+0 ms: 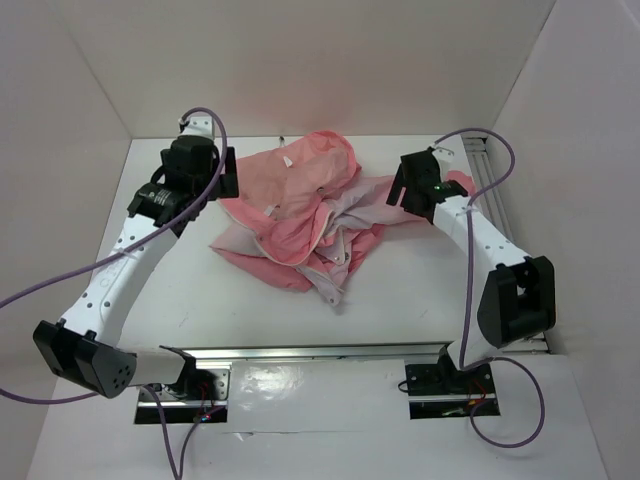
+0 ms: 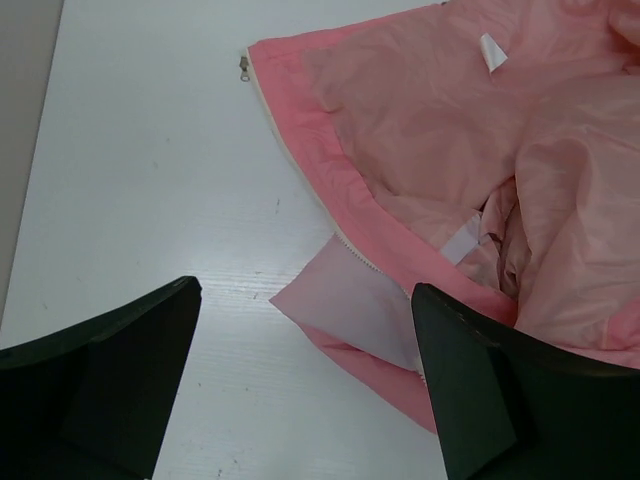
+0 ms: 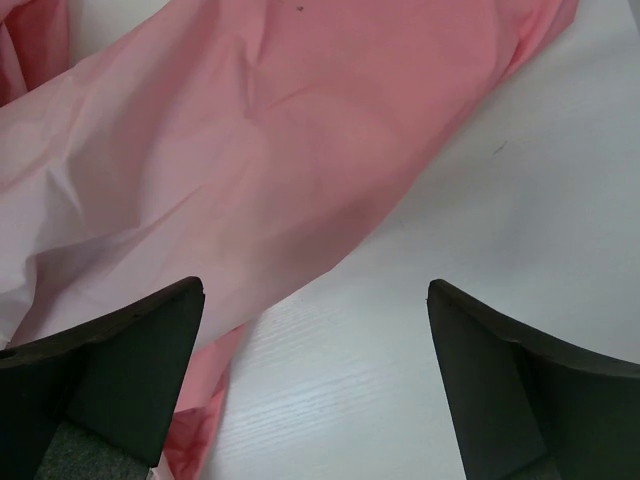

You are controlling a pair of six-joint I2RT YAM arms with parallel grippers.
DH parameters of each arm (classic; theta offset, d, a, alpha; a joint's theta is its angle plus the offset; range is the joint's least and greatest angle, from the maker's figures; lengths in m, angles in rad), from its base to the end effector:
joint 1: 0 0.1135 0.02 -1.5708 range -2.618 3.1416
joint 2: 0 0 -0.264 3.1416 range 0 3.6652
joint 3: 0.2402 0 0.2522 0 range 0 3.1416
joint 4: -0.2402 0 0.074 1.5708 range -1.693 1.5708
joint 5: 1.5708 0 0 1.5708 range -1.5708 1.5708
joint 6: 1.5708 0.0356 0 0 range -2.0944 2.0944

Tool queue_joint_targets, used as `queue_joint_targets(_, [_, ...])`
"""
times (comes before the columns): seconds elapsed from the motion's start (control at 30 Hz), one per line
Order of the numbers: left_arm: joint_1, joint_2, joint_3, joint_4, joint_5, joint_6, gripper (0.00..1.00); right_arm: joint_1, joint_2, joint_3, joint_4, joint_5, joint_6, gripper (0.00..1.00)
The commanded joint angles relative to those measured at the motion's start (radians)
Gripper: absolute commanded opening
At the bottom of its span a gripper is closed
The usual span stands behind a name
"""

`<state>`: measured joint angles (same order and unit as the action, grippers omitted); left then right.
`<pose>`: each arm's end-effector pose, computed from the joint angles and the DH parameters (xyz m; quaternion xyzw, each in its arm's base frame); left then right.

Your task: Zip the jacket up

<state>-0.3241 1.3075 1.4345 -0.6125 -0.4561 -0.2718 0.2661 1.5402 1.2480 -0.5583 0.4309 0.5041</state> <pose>0.2708 -0.0744 0.4095 -0.0949 0.8369 0.0374 0.5377 0.3261 0.0735 0.2843 0.1833 0.8988 -0.0561 0.3942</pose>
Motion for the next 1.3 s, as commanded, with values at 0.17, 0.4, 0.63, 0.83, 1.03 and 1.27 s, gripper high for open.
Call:
queue_joint_targets(0.17, [0.048,-0.013,0.029,-0.047,0.101,-0.147,1.00,0.096,-0.042,0.027,0.005,0.064,-0.026,1.00])
queue_joint_targets(0.4, [0.259,0.039,0.009,-0.136,0.310,-0.291,0.89,0.326,0.004,0.134,-0.043,0.046,-0.091,1.00])
queue_joint_targets(0.63, [0.364,0.111,-0.072,-0.170,0.463,-0.349,0.88,0.594,0.191,0.321,-0.097,0.022,-0.161,0.94])
queue_joint_targets(0.83, [0.343,0.142,-0.227,-0.049,0.571,-0.395,0.88,0.625,0.296,0.406,-0.129,-0.037,-0.124,1.00])
queue_joint_targets(1.03, [0.258,0.196,-0.390,0.086,0.615,-0.428,0.90,0.527,0.327,0.341,-0.051,-0.161,-0.110,0.88])
queue_joint_targets(1.27, [0.212,0.240,-0.496,0.238,0.626,-0.495,0.81,0.452,0.315,0.277,-0.041,-0.173,-0.089,0.04])
